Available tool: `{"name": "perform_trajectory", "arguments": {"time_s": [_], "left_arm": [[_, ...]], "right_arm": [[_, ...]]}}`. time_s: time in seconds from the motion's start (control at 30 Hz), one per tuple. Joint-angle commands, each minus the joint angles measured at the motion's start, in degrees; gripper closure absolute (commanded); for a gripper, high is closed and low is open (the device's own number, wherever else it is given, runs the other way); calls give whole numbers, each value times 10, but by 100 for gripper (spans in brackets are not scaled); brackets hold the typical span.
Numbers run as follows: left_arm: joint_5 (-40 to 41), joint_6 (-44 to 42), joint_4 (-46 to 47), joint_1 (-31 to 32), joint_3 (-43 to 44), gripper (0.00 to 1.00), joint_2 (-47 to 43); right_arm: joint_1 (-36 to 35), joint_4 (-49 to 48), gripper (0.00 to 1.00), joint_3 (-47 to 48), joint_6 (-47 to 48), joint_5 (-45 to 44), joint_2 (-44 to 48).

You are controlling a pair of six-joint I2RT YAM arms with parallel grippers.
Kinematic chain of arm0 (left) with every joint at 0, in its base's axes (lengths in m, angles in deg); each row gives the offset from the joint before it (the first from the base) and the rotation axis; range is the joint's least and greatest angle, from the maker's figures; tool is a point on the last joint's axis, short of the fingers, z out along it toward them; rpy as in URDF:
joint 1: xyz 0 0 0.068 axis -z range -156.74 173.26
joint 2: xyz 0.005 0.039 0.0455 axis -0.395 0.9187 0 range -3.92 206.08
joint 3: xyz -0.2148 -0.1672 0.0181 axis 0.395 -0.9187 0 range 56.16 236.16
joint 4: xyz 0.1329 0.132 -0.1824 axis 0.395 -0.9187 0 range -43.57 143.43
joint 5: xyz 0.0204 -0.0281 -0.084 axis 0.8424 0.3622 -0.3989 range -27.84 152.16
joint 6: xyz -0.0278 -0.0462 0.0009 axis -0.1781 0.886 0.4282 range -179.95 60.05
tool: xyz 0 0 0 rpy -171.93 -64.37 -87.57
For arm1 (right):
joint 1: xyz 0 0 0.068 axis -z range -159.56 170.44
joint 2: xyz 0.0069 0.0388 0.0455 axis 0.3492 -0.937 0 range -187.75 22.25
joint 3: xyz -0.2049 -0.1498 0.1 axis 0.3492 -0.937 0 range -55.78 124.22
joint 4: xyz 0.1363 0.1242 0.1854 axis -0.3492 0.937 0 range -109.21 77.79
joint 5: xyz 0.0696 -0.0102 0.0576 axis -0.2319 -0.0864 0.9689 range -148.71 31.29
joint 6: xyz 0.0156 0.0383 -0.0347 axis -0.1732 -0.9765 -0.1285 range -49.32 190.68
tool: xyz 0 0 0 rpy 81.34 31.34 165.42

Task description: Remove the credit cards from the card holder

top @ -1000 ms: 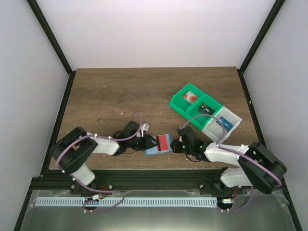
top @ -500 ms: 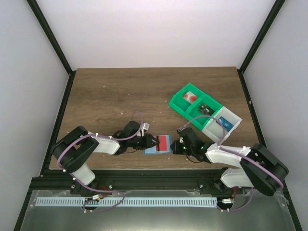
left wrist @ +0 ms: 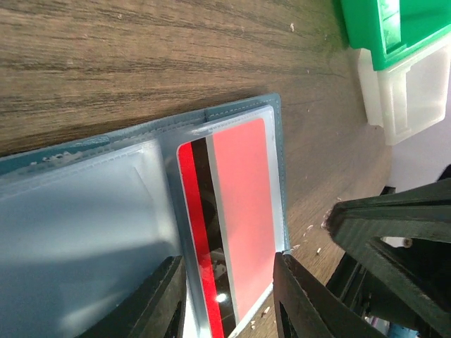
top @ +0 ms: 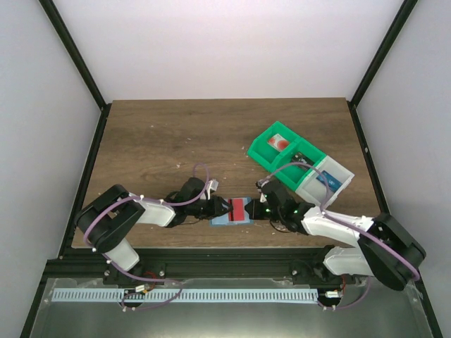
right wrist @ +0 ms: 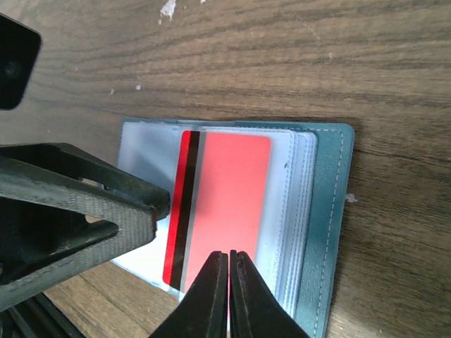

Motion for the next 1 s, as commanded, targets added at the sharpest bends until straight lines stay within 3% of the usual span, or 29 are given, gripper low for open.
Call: {"name": "perform_trajectory", "arguments": {"time_s": [0.0,0.27,0.5,0.97], "left_arm": [[1,5,16,3,-9,63,4],[-6,16,43,2,-19,64,11],[-18,32,70,3,-24,67,21],[-26,42,108,4,-24,84,33]], "right_arm": [[0,-29,96,20,2,12,-36],[0,-57,97,-1,-15,30,-116],[0,-70,98,-27,-26,27,-118],[1,-92,98,-42,-37,28,-123]]}}
